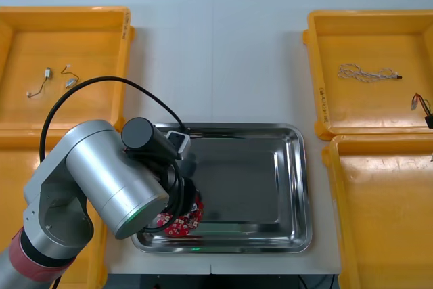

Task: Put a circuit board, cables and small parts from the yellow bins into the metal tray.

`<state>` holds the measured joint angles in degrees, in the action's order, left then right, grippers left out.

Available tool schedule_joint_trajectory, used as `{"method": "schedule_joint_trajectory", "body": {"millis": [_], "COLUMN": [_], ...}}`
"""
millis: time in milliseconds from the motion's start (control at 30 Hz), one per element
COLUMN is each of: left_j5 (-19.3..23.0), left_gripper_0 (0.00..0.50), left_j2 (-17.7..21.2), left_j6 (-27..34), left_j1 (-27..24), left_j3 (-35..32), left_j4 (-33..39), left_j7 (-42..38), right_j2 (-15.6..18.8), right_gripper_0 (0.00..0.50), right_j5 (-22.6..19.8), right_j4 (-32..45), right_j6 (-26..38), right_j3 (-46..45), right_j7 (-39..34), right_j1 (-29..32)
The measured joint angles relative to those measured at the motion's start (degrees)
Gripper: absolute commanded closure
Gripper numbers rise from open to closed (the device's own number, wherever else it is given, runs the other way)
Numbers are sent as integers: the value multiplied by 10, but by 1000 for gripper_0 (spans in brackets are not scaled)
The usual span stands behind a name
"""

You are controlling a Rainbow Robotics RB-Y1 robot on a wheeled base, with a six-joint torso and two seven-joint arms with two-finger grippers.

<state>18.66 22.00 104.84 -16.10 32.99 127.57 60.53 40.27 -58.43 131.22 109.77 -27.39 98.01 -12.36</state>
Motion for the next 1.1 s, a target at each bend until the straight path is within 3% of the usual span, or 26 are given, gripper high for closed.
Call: {"method": "schedule_joint_trajectory", "body": {"millis": [433,467,567,600,667,767,1100], "left_j5": [-3,-3,-4,-4,-4,-4,-4], "left_gripper_0": [499,471,211,181,44,0,0], "left_j2": [0,0,0,0,0,0,0], "left_j6": [-1,-1,-3,-4,-7,-13,-17], "left_j1": [0,0,0,0,0,0,0], "left_j3": [3,3,3,3,3,3,3], "left_j4": [-3,-3,-3,-3,-3,-3,-3], "left_j7": [0,0,0,0,0,0,0], "right_j2": [0,0,0,0,0,0,0], "right_gripper_0": [500,500,500,500,500,500,500], "right_j5": [-2,-2,-2,-2,-2,-2,-3], "right_j4": [0,0,0,0,0,0,0], "right_j6": [0,0,0,0,0,0,0], "right_j3": [0,0,0,0,0,0,0], "right_j7": [0,0,0,0,0,0,0], "right_j1": [0,0,0,0,0,0,0]}}
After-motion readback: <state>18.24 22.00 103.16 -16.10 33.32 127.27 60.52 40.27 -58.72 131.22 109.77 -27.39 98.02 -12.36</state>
